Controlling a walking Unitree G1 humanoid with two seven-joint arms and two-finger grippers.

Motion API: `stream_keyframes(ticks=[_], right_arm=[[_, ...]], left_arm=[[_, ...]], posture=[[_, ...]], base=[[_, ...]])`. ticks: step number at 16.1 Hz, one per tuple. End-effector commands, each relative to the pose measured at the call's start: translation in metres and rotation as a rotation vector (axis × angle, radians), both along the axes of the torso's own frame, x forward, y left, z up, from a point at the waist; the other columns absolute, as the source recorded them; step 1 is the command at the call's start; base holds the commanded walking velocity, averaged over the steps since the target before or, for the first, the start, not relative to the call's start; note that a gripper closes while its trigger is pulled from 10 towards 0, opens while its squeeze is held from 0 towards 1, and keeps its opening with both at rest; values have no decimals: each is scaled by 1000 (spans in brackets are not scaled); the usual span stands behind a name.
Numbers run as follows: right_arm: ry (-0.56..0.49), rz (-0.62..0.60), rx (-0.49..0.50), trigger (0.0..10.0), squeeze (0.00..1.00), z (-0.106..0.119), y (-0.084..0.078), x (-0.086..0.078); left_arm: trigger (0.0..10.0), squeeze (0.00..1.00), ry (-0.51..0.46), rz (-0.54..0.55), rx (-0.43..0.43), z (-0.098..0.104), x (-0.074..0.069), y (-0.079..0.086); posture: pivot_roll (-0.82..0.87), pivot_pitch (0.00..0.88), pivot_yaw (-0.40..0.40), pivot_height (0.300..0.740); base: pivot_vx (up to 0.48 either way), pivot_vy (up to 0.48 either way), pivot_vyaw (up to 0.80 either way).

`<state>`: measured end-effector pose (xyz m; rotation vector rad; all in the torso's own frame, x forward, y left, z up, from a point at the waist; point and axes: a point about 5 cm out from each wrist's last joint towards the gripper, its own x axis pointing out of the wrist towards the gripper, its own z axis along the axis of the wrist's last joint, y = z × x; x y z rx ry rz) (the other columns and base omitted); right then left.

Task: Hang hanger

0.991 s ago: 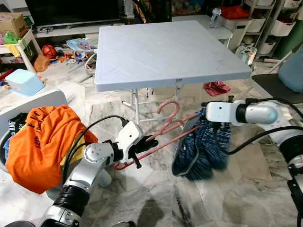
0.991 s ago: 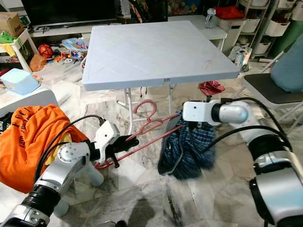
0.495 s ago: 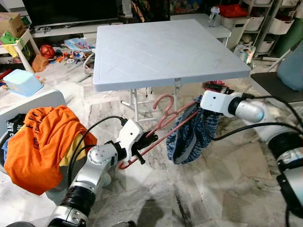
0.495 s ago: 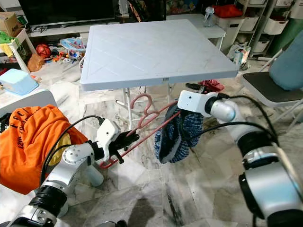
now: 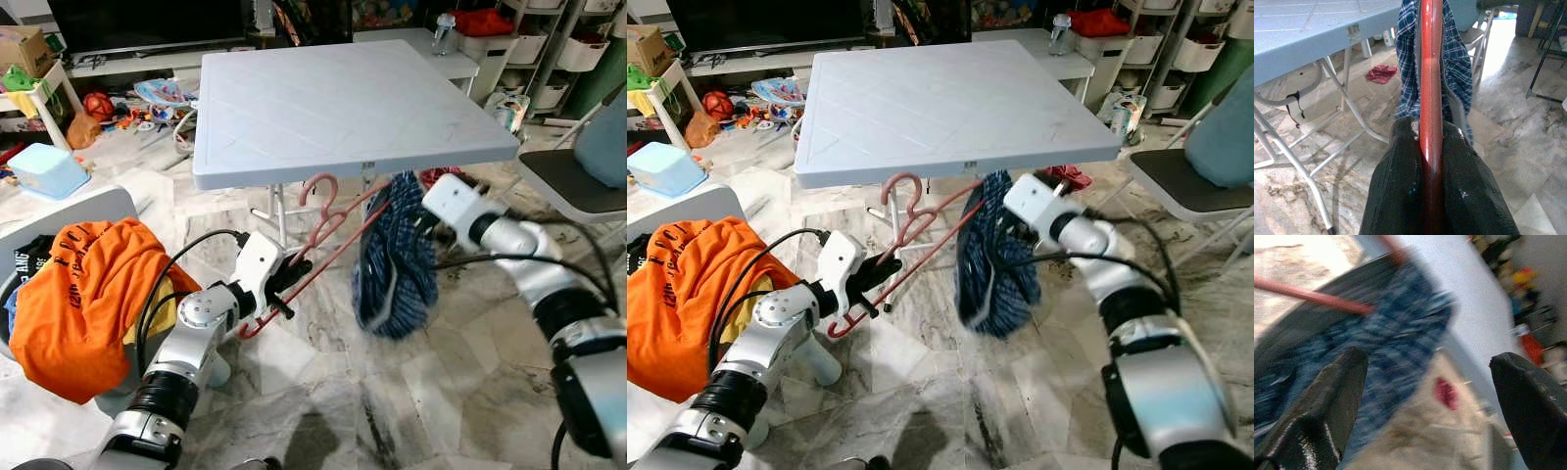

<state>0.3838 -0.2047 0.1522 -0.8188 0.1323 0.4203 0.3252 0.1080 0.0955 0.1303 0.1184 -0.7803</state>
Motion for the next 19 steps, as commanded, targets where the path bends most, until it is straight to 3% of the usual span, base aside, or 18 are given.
stream_keyframes(ticks=[1,5,10,12,14,16,17,18,19], right_arm=[[42,-21,37,10000,1000,-7,-3,-2],[164,-38,150,10000,1000,-34,9,-10],[157,-139,272,10000,996,-42,26,-7],[137,-186,312,10000,0,-41,32,-5],[104,-243,338,10000,0,-36,30,-2],[33,-329,295,10000,0,-29,15,1],[9,-354,302,3098,0,-26,11,2],[-3,-369,314,0,0,-24,9,2],[-10,-379,321,0,0,-23,8,2]], left_arm=[[0,0,-25,17,-20,8,5,0],[0,0,-73,-32,-53,25,7,-10],[0,0,-106,-110,-74,42,6,-18],[0,0,-108,-142,-77,47,3,-18],[0,0,-114,-165,-91,52,0,-20],[0,0,-118,-199,-108,57,-7,-22],[0,0,-117,-211,-110,58,-10,-22],[0,0,-116,-220,-105,59,-11,-22],[0,0,-112,-227,-106,59,-13,-21]], posture=[[-132,0,19,740],[-101,0,2,740],[-54,0,1,740],[-51,0,3,740],[-49,0,5,740],[-48,0,5,740],[-48,0,5,740],[-49,0,5,740],[-49,0,5,740]], base=[[0,0,0],[0,0,0],[0,0,0],[0,0,0],[0,0,0],[0,0,0],[0,0,0],[0,0,0],[0,0,0]])
